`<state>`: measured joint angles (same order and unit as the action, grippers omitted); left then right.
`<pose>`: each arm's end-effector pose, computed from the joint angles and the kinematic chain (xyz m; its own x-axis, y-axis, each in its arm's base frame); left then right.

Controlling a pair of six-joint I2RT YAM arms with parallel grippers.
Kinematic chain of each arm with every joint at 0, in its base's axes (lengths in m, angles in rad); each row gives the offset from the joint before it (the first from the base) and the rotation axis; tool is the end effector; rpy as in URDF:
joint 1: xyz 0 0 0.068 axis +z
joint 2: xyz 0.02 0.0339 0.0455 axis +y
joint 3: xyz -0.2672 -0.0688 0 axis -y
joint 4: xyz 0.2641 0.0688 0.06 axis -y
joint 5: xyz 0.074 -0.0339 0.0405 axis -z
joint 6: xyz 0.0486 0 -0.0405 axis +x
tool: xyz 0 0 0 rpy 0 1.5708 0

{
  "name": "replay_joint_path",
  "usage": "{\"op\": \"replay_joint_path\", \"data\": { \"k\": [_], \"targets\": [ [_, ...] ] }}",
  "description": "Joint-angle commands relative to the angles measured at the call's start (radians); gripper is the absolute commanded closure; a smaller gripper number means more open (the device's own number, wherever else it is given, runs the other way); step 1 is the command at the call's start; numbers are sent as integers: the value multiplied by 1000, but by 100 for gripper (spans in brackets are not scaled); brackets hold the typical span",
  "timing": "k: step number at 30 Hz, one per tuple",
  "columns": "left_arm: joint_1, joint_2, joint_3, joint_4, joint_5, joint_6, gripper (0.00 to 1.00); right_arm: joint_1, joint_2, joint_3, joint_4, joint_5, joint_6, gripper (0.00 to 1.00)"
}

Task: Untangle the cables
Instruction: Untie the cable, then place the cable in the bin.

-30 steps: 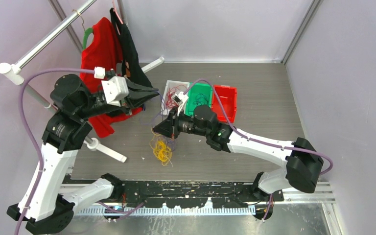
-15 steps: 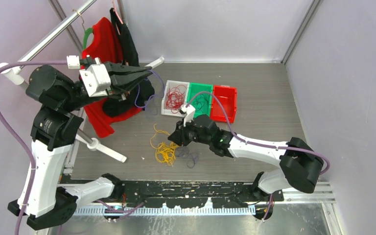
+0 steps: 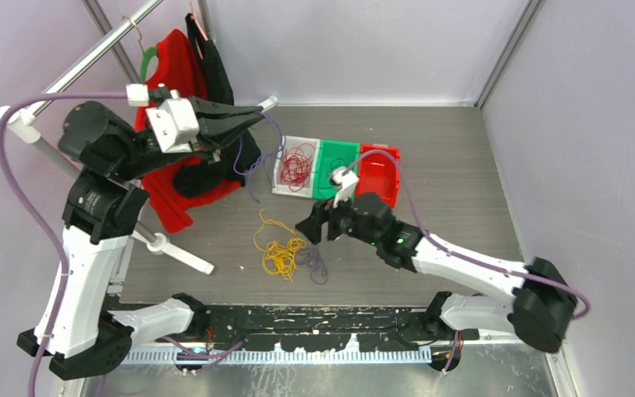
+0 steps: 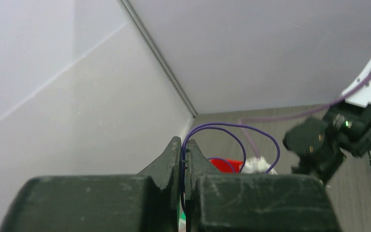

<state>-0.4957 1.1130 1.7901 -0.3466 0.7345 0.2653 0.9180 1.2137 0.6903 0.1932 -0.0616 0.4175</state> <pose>0.1378 -0.1115 0.6011 0.5142 -0.0568 -0.8558 0.8039 0.3795 0.4579 0.1806 0.2411 0.2441 -0.5159 -0.0084 -0.8566 -0.6773 0.6163 0.4018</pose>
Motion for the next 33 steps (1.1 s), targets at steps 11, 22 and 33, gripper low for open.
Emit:
{"op": "replay_joint_path", "data": {
  "k": [11, 22, 33],
  "targets": [
    [-20, 124, -290, 183, -51, -87, 100, -188, -274, 90, -296, 542, 27, 22],
    [-46, 498, -169, 293, -87, -51, 100, -225, -315, 53, -291, 688, 61, 22],
    [-49, 776, -17, 327, -127, 18, 100, -276, -340, 39, -307, 693, 35, 21]
  ]
}}
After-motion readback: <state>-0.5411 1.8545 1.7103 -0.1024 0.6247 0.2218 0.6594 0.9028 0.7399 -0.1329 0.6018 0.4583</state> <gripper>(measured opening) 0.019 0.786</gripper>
